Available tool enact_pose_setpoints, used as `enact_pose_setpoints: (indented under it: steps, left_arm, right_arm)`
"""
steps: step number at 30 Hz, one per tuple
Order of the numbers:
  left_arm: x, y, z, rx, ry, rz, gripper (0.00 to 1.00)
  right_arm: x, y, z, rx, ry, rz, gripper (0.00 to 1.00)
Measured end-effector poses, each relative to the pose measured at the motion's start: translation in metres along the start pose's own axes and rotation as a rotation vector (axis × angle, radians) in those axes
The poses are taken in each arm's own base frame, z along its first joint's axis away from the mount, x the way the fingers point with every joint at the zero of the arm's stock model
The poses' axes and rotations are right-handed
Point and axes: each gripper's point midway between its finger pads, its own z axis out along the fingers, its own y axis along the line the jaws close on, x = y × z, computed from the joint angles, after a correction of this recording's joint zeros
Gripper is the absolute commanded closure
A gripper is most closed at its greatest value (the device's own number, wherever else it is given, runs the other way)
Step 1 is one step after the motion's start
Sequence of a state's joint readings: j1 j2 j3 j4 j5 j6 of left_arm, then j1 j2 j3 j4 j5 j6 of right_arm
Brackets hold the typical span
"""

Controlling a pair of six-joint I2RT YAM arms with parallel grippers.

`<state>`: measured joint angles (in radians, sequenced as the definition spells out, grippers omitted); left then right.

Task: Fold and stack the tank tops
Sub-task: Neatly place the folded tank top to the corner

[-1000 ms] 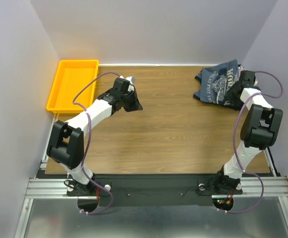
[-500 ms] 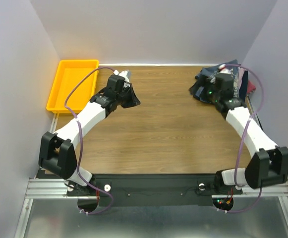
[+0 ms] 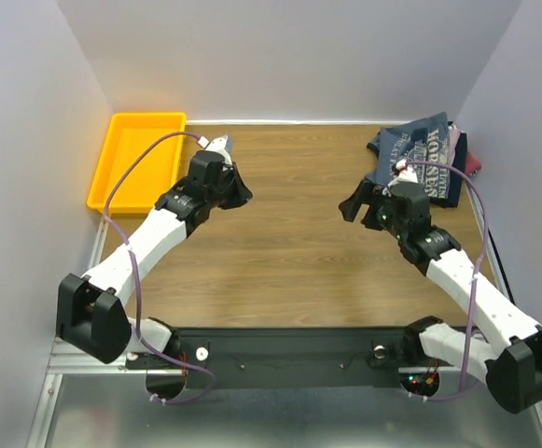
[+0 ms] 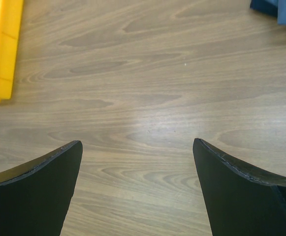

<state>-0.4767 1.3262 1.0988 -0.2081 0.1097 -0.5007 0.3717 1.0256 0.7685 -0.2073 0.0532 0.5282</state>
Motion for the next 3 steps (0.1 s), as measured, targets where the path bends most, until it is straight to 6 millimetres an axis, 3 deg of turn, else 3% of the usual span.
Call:
enact_pose_setpoints:
  steps: [3]
  left_arm:
    - [0.0046, 0.0049, 0.0014, -0.016, 0.008, -0.004, 0.92]
  right_arm:
    - [-0.008, 0.003, -0.0034, -0.011, -0.032, -0.001, 0.0]
